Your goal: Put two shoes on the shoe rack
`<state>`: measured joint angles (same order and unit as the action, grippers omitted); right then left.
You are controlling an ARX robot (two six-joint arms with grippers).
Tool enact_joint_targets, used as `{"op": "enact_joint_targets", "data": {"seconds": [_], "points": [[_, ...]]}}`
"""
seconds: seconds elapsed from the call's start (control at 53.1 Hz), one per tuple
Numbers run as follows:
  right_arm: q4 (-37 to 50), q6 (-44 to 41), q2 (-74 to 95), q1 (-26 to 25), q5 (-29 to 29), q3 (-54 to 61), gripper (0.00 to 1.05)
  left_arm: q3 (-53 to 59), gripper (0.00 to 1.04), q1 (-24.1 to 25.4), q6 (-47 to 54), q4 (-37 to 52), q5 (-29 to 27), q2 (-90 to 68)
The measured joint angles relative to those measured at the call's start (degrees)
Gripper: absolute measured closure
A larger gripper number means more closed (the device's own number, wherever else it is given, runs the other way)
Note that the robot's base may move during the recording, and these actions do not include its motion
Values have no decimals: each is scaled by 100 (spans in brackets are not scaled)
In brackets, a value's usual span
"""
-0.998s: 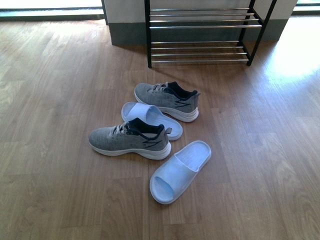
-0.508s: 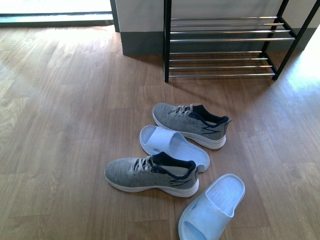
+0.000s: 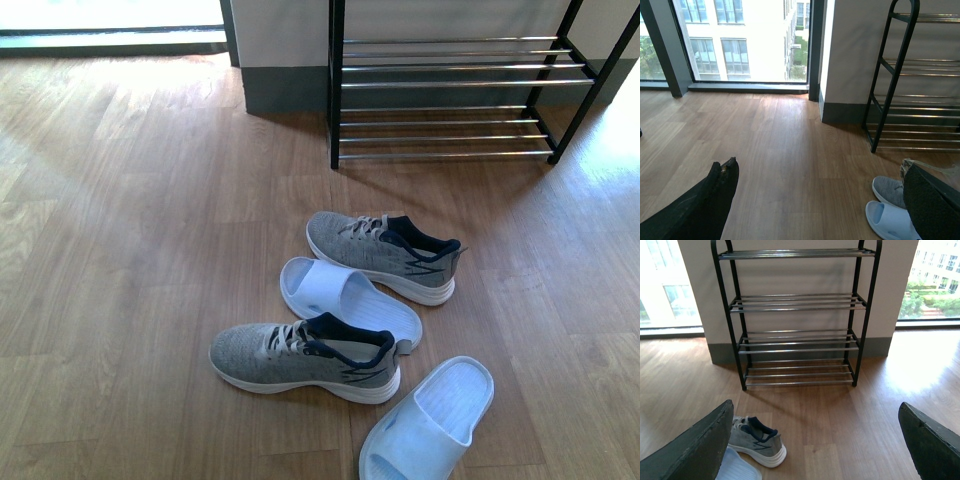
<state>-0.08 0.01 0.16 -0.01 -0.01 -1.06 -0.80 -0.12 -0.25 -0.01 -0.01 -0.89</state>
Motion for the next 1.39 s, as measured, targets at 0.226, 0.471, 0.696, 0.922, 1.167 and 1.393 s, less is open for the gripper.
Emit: {"op": "enact_joint_targets", "data": {"seconds": [0.226, 0.471, 0.696, 0.922, 1.167, 1.393], "points": [[0, 2, -2, 0, 17, 0, 9, 0, 9, 0, 0, 0, 4, 0], [197, -645, 1086, -13, -437, -142, 9, 0, 9, 0, 0, -2, -2, 0], [3668, -1663, 5746, 437, -216, -780, 9, 0, 9, 0, 0, 0, 0, 0], [5447, -2216, 10126, 1296, -481, -1947, 9, 0, 9, 0, 0, 0, 0, 0], [5200, -2190, 12802, 2070, -1309, -3042, 9, 0, 9, 0, 0, -2, 0, 0], [5270, -1906, 13890, 2555, -1635, -3724, 9, 0, 9, 0, 0, 0, 2, 0]]}}
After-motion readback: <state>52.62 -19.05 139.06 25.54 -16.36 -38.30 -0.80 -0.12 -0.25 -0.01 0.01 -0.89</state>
